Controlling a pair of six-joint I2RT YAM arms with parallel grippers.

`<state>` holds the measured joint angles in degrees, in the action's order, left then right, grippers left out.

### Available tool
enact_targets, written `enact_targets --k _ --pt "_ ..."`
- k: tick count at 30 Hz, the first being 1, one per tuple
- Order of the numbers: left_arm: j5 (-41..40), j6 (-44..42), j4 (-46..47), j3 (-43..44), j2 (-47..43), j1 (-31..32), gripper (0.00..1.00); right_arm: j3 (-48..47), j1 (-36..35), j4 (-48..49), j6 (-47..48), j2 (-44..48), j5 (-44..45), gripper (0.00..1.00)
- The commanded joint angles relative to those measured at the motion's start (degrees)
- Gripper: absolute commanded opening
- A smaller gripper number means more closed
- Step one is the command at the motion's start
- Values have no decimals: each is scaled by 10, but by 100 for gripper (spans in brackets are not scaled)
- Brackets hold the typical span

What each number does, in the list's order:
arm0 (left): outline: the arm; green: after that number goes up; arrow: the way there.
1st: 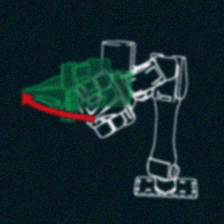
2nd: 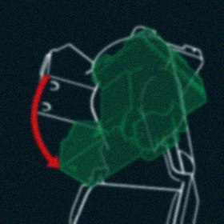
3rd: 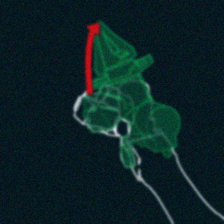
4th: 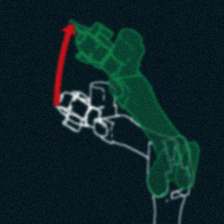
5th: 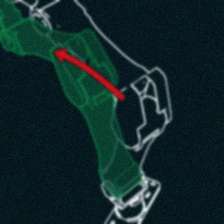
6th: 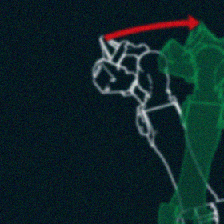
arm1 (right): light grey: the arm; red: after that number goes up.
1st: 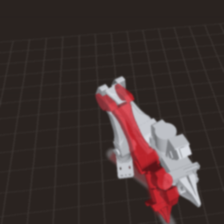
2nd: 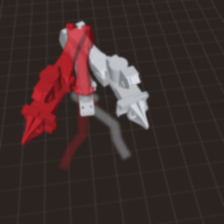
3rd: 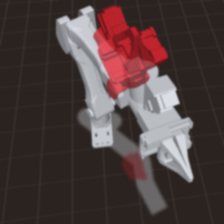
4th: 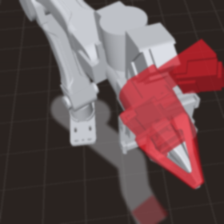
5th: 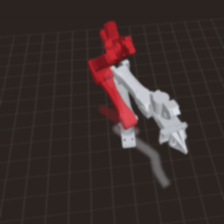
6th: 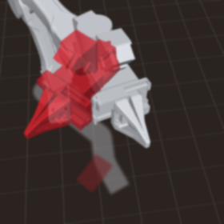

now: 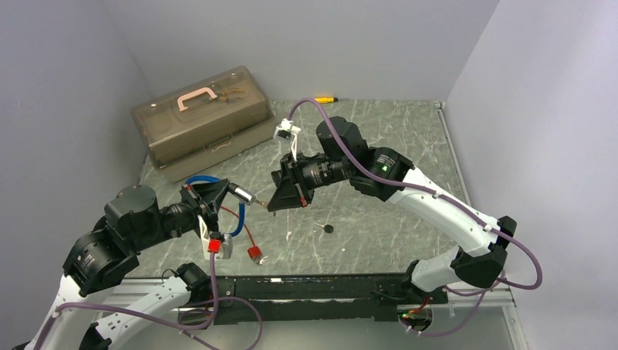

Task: Unlock with the key
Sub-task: Unlock the lock.

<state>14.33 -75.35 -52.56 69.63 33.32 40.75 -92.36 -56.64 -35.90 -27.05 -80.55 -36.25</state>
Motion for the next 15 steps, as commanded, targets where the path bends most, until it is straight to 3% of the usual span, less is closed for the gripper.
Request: enact_targets --k 1,9,15 --pt "71 0 55 11 14 12 0 -13 -7 71 14 -5 29 0" --pt "30 -39 54 1 11 11 0 -13 -11 10 24 22 102 0" --pt "19 -44 53 -8 9 12 0 28 -11 24 8 63 101 0"
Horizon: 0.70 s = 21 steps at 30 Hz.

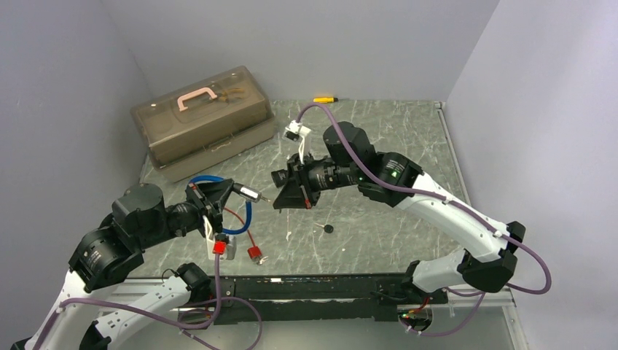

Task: Unlock with the key
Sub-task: Unlock the lock.

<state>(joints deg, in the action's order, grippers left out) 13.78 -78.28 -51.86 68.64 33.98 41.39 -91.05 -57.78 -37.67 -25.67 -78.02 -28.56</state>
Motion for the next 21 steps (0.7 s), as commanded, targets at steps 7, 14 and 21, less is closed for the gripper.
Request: enact_targets --k 7,14,21 --pt "24 -14 52 4 4 5 0 14 -2 35 -3 32 14 0" --pt "16 -15 52 1 4 6 0 -1 -10 21 1 13 3 0" --pt "13 -17 54 -2 3 5 0 3 -21 16 -1 17 9 0"
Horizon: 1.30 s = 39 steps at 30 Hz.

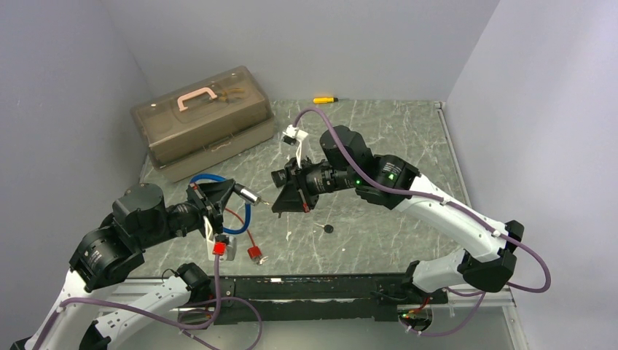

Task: Unlock with the key
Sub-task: Unlock the lock.

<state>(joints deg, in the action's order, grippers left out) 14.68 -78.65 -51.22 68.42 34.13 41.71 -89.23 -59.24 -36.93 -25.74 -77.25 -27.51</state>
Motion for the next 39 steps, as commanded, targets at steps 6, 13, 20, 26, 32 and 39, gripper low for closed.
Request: enact_targets --k 6,13,20,26,32,39 --pt "2 -15 46 0 0 2 0 -9 -8 -1 -6 27 -3 0" --pt "5 -16 47 0 -1 2 0 -28 -13 -13 -3 23 -2 0" --pt "8 -16 47 -2 -5 2 0 -33 -13 -27 4 22 5 0" --pt "16 -17 43 3 -5 2 0 -45 -12 -43 15 5 20 0" --pt "17 -22 36 2 -8 2 0 -58 -12 -34 14 3 13 0" --pt "20 -20 39 2 -10 2 0 -63 -12 -38 15 1 15 0"
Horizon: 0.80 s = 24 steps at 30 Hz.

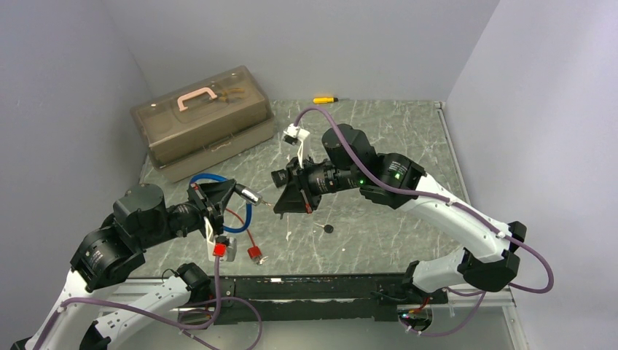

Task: Unlock with the key
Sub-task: Unlock the lock.

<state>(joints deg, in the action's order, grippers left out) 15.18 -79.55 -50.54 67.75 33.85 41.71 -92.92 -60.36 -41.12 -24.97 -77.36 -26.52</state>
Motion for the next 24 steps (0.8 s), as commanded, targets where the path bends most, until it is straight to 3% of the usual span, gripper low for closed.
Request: enact_targets --k 1,24 --pt "16 -11 33 9 -7 2 0 -27 -1 2 9 0 5 0" --pt "18 -10 33 14 -7 2 0 -6 21 4 10 11 -12 0"
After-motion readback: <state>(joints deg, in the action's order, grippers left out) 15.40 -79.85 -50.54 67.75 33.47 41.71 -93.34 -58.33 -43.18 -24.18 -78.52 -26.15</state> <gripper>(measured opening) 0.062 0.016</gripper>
